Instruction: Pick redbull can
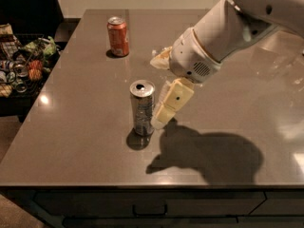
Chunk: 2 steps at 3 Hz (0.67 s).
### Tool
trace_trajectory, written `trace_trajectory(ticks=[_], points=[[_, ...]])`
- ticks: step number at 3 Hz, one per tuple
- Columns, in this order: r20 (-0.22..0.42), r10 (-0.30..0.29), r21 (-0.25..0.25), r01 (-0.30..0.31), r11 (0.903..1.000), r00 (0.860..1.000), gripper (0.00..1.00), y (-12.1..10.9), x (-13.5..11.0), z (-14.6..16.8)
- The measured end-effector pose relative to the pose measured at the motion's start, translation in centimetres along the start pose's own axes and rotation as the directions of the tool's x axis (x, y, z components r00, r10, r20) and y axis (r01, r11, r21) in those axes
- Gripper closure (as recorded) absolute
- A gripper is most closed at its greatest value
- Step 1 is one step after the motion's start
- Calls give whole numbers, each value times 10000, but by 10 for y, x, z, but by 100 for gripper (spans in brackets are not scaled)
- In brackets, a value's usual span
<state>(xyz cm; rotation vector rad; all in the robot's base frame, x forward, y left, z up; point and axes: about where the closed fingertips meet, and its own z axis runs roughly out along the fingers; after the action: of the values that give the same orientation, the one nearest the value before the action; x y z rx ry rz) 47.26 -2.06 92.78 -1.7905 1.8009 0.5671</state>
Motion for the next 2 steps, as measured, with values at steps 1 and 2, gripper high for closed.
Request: trace_trajectory(ticks=[1,2], points=[[145,81,-321,-76,9995,9999,16,2,-6,14],[252,228,-626,-212,9978,9994,47,5,-16,22]])
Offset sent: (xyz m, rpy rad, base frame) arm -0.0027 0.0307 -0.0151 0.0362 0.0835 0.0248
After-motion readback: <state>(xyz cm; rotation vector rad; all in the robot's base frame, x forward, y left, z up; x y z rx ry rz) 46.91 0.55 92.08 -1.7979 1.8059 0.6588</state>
